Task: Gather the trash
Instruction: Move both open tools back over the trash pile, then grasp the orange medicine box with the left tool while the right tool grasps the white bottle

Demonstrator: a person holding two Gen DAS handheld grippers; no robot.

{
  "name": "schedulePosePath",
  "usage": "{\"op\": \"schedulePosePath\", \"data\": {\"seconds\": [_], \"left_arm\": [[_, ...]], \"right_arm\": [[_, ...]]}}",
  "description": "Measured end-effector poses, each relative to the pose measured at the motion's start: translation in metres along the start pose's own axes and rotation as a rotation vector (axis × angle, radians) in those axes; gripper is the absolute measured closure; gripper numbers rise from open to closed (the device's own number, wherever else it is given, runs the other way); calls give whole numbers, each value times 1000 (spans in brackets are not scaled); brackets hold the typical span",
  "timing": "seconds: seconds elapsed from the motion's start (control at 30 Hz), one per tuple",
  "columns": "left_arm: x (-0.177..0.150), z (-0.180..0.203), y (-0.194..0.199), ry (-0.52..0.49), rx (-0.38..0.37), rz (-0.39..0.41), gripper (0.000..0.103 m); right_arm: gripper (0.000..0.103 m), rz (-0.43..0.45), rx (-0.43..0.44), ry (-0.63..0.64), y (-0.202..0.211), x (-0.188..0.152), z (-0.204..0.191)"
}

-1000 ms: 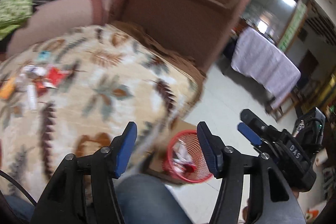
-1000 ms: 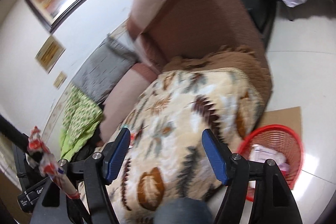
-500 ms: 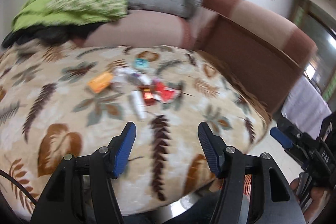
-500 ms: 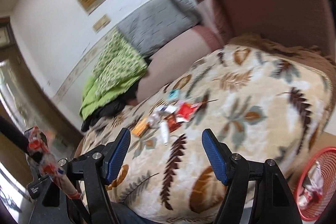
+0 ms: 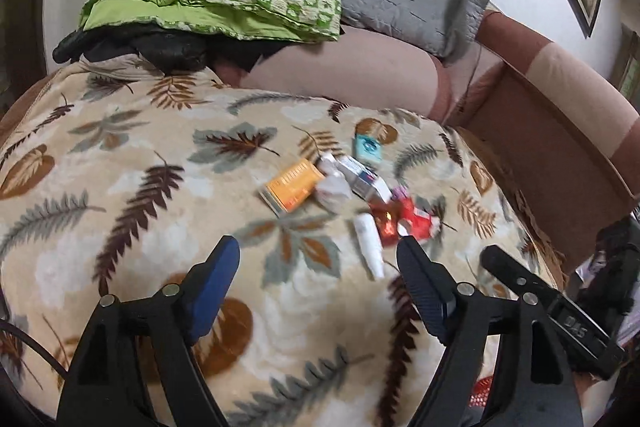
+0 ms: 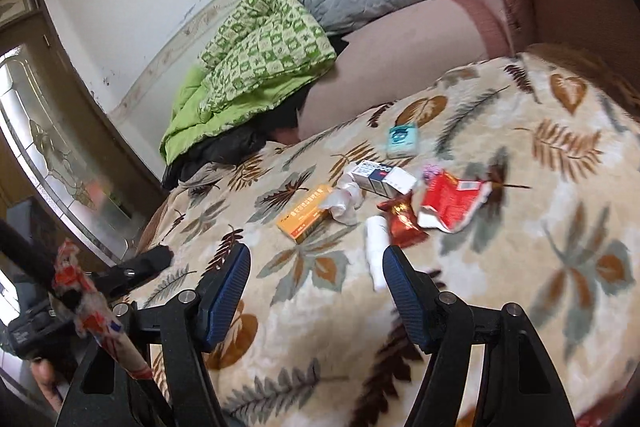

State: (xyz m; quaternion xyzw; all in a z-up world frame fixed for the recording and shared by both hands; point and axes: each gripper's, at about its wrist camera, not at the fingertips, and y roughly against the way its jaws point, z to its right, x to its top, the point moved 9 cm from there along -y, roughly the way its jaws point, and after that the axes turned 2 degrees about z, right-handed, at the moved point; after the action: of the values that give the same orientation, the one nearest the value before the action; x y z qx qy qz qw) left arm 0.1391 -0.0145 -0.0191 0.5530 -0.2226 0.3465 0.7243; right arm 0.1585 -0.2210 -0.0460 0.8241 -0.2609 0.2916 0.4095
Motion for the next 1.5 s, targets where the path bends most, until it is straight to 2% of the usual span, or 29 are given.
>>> {"op": "schedulePosePath", "data": {"seconds": [0.13,0.37,0.47,0.57,0.67,0.73,0.8,0.87,0.93,1.03,1.13,1.2,1.23,1.4,1.5], "left_arm": [[10,-18,-18,-7,49,-18,23],[16,-28,-52,-118,99,-55,23],[18,-28,-78,-212,127,-79,23],[18,-24,-112,-301,135,-126,23],[22,-21,-147,-368,142,-162,23],[24,-15,-168,-432,155,-175,23],[23,-8,-186,-481,152,-198,23],[20,-3,-204,-513,146,-240,23],[14,1,-222,-540,152,-286,23],[7,-2,-243,-603,236,-325,23],[6,-16,-257,-563,327,-364,23],[4,-20,-260,-543,329,-374,37],[3,-21,-261,-529,325,-386,48],[3,-22,-242,-459,296,-364,49],[7,-27,-212,-320,286,-350,49]], "right_arm": [[32,-35,13,-42,-43,2,15],[38,-104,0,-75,-106,-4,43],[38,-102,7,-94,-121,-16,56],[39,-151,9,-135,-138,-28,66],[41,-174,-13,-82,-146,-37,66],[46,-184,-15,-96,-151,-41,71],[62,-206,-12,-126,-157,-48,79],[69,-200,-14,-142,-156,-48,84],[70,-199,-2,-143,-154,-48,84],[70,-201,-4,-139,-153,-50,84],[70,-200,-4,-138,-153,-50,85],[70,-212,1,-136,-157,-51,84],[70,-219,-2,-133,-158,-52,84],[70,-214,-16,-106,-158,-51,82],[71,-201,-12,-95,-156,-49,79]]}}
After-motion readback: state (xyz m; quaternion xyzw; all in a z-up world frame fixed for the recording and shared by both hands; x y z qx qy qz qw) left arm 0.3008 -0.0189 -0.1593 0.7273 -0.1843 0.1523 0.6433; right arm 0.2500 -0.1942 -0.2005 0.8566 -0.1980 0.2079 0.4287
